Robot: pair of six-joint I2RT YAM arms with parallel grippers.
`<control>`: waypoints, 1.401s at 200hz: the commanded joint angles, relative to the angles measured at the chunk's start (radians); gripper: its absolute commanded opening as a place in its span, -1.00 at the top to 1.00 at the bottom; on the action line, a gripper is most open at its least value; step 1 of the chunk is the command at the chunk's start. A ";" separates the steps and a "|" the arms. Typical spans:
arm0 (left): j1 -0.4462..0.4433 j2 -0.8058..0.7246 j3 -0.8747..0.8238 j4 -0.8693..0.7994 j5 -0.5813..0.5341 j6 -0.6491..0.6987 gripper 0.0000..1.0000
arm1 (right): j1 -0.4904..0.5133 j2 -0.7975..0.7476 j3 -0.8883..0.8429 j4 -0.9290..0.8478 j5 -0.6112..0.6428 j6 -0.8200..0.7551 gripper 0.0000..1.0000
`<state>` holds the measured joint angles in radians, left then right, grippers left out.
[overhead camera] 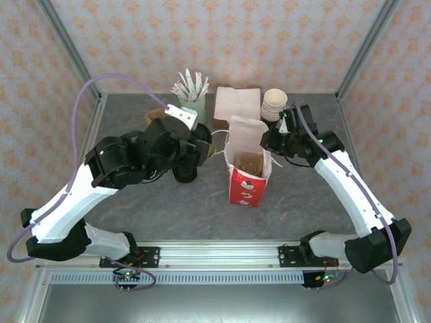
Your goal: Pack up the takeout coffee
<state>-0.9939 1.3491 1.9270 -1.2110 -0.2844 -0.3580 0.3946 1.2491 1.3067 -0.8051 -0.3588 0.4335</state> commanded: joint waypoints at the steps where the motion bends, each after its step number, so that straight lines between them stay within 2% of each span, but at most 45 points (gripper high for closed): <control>1: 0.005 0.053 0.098 -0.055 -0.034 0.059 -0.36 | 0.040 -0.009 -0.022 0.053 0.038 0.104 0.70; 35: 0.005 0.177 0.299 -0.120 -0.010 0.080 -0.36 | 0.091 -0.044 -0.076 0.126 0.074 0.239 0.80; 64: 0.005 0.243 0.359 -0.122 0.022 0.070 -0.36 | 0.161 -0.059 -0.099 0.165 0.077 0.329 0.80; 86: 0.004 0.271 0.347 -0.112 0.030 0.034 -0.35 | 0.206 -0.060 -0.107 0.182 0.064 0.381 0.55; 105: 0.004 0.271 0.300 -0.089 0.036 -0.010 -0.35 | 0.207 -0.094 -0.100 0.161 0.067 0.384 0.28; 122: 0.002 0.262 0.247 -0.058 0.034 -0.035 -0.35 | 0.196 -0.109 -0.055 0.107 0.098 0.339 0.04; 141: 0.001 0.252 0.192 -0.019 0.017 -0.046 -0.34 | 0.159 -0.114 -0.002 0.057 0.091 0.266 -0.13; 173: 0.001 0.231 0.110 0.042 -0.007 -0.056 -0.34 | 0.037 -0.098 0.064 -0.010 0.010 0.161 -0.16; 197: 0.004 0.228 0.074 0.067 0.012 -0.058 -0.33 | -0.022 -0.059 0.100 0.030 -0.078 0.041 -0.17; 243: 0.021 0.175 -0.056 0.129 0.032 -0.051 -0.32 | -0.025 0.089 0.214 0.039 -0.193 -0.288 -0.16; 280: 0.038 0.142 -0.126 0.153 0.086 -0.053 -0.32 | -0.026 0.159 0.229 0.069 -0.243 -0.456 -0.16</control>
<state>-0.9661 1.5253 1.8305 -1.1034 -0.2295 -0.3954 0.3714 1.3827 1.5005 -0.7662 -0.5392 0.1650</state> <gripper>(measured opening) 0.661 0.579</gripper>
